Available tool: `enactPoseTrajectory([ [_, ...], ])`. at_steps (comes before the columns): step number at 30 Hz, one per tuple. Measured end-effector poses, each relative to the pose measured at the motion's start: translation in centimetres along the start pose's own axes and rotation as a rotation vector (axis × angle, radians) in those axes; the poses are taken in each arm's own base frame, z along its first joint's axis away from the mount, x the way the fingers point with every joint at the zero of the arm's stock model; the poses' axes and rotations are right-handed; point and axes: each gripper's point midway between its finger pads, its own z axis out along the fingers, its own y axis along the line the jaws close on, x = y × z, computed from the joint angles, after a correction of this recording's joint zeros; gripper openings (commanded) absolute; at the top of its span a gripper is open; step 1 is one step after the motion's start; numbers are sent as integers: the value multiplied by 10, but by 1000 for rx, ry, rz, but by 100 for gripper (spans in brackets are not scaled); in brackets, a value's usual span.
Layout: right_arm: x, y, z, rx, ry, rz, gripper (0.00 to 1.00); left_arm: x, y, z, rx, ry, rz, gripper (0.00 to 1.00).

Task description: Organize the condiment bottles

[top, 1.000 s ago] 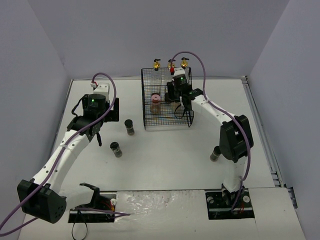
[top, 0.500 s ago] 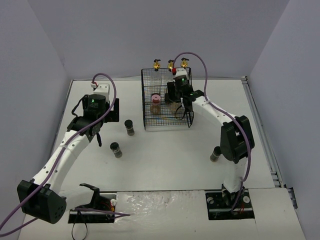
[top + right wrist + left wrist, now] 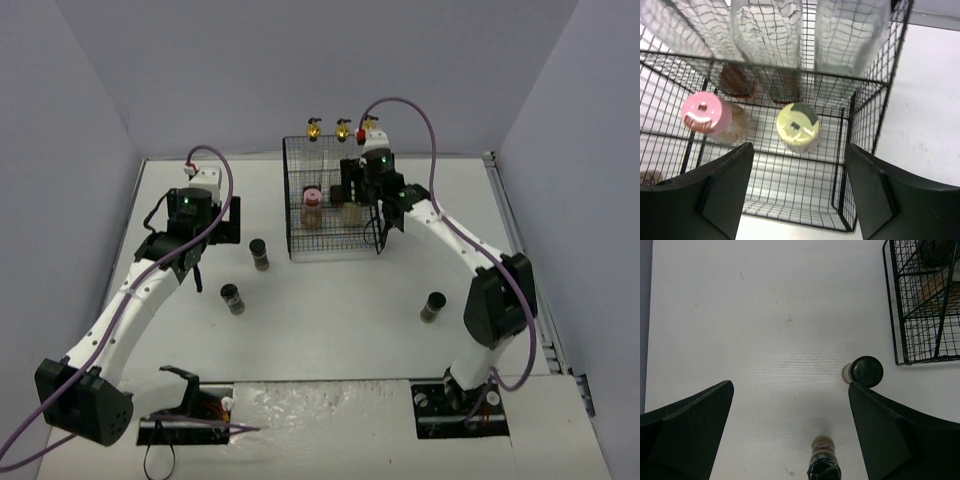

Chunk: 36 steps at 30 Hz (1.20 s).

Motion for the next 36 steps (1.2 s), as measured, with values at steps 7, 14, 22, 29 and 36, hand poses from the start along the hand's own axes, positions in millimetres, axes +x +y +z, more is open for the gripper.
enactPoseTrajectory([
  [7,-2,-13,-63,6,-51,15,80,7,-10,6,46,32,7,97],
  [14,44,-50,-109,109,-2,69,87,10,-16,7,78,48,9,97],
  [22,123,-88,-137,244,177,179,92,14,-17,8,86,63,13,97],
  [29,179,-102,-153,350,306,282,100,16,-17,7,85,72,15,97],
  [36,202,-113,-169,456,358,365,100,17,-17,7,84,75,15,97],
])
